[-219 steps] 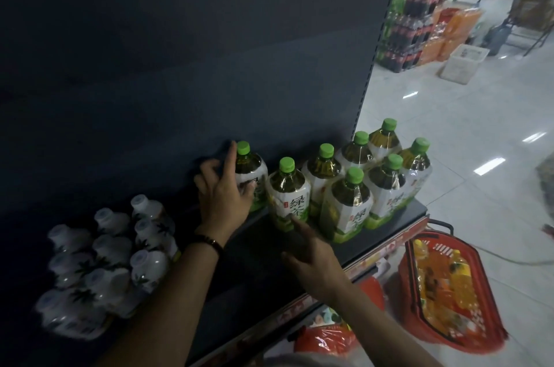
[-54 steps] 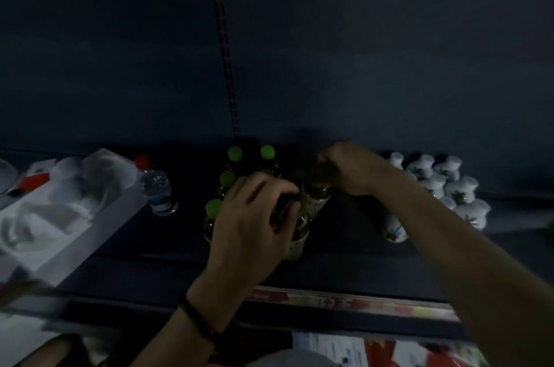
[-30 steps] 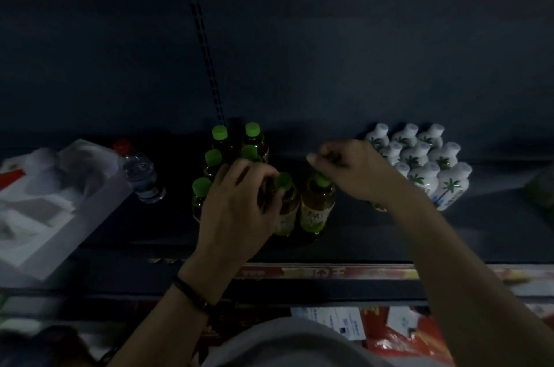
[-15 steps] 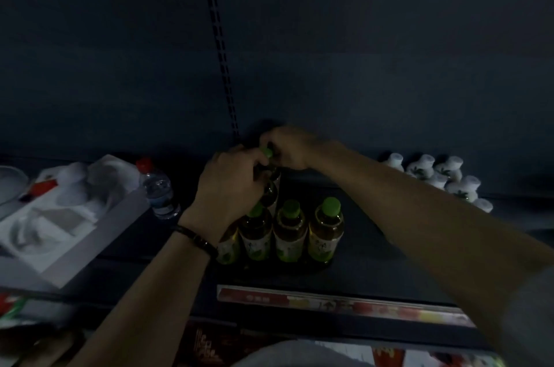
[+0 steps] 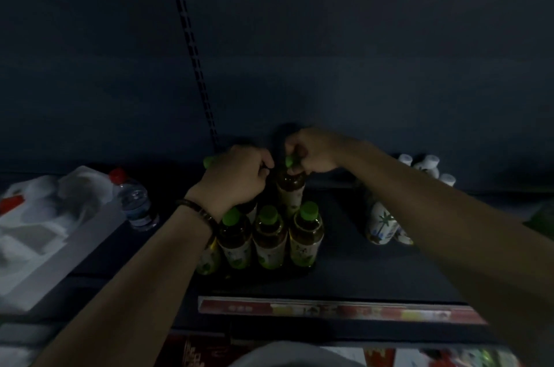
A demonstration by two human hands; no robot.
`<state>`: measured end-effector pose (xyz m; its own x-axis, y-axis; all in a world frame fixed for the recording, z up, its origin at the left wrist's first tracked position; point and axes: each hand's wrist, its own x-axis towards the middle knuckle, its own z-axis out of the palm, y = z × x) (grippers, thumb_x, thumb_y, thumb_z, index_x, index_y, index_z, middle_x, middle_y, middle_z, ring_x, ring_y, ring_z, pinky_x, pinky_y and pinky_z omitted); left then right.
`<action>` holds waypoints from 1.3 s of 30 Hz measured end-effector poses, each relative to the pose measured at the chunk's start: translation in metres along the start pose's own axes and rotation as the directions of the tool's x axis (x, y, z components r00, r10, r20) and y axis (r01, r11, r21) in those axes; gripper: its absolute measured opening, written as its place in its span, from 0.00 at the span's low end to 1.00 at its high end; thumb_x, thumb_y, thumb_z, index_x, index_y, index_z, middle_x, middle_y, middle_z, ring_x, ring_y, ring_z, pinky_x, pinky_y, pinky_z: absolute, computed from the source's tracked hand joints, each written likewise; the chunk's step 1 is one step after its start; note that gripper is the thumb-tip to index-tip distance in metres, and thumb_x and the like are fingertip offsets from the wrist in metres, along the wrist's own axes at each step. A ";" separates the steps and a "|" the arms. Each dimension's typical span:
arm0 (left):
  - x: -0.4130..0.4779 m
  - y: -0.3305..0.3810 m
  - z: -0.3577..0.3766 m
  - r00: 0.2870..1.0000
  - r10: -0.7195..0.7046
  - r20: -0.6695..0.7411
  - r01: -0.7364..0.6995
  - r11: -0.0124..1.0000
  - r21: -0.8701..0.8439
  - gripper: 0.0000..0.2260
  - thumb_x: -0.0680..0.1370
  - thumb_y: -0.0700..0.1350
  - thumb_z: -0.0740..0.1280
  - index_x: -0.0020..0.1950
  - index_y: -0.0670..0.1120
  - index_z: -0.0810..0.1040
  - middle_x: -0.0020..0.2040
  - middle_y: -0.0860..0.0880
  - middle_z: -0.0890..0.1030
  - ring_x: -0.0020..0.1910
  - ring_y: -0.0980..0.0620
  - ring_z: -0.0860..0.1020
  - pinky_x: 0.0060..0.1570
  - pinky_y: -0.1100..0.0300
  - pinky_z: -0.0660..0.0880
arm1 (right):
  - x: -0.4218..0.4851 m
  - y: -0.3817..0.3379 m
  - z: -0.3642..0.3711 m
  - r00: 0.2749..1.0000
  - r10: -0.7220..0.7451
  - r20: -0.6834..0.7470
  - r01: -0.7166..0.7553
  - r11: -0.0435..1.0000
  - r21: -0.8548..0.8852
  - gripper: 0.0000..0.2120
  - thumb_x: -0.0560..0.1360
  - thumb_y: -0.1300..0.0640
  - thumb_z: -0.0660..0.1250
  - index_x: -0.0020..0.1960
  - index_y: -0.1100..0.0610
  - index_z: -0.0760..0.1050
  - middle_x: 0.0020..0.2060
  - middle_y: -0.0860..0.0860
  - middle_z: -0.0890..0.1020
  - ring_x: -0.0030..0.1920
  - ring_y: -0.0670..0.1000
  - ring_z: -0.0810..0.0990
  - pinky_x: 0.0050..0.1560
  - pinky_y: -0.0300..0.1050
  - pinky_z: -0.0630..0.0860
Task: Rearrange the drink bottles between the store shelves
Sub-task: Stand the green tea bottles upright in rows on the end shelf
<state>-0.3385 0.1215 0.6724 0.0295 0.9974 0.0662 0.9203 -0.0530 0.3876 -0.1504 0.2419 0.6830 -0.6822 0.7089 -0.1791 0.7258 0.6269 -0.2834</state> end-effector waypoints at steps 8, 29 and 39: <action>0.020 0.013 0.007 0.994 -0.008 0.111 0.002 0.998 0.056 0.13 0.82 0.51 0.71 0.67 0.54 0.81 0.64 0.49 0.83 0.61 0.48 0.82 0.62 0.48 0.81 | -0.005 -0.003 0.007 0.997 -0.004 -0.081 -0.005 0.994 -0.109 0.19 0.75 0.38 0.75 0.52 0.53 0.77 0.44 0.46 0.79 0.44 0.50 0.79 0.39 0.44 0.75; -0.012 -0.028 -0.022 0.983 -0.083 0.161 0.062 0.989 0.132 0.15 0.80 0.47 0.73 0.67 0.55 0.82 0.67 0.51 0.79 0.62 0.50 0.79 0.62 0.51 0.80 | -0.024 -0.013 -0.004 0.993 -0.071 0.096 0.075 0.996 -0.040 0.06 0.73 0.53 0.80 0.49 0.50 0.86 0.37 0.45 0.87 0.36 0.44 0.84 0.29 0.29 0.71; 0.002 -0.038 -0.017 0.968 0.015 0.252 -0.045 0.993 0.112 0.15 0.80 0.37 0.70 0.61 0.55 0.84 0.60 0.53 0.81 0.54 0.54 0.81 0.49 0.59 0.82 | -0.029 -0.015 -0.008 0.990 -0.027 0.139 0.017 0.998 0.068 0.08 0.77 0.50 0.76 0.54 0.51 0.84 0.38 0.48 0.87 0.38 0.46 0.85 0.42 0.41 0.80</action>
<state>-0.3799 0.1243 0.6739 0.1405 0.9769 -0.1613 0.9560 -0.0915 0.2786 -0.1407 0.2141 0.7004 -0.7071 0.6401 -0.3003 0.7060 0.6156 -0.3503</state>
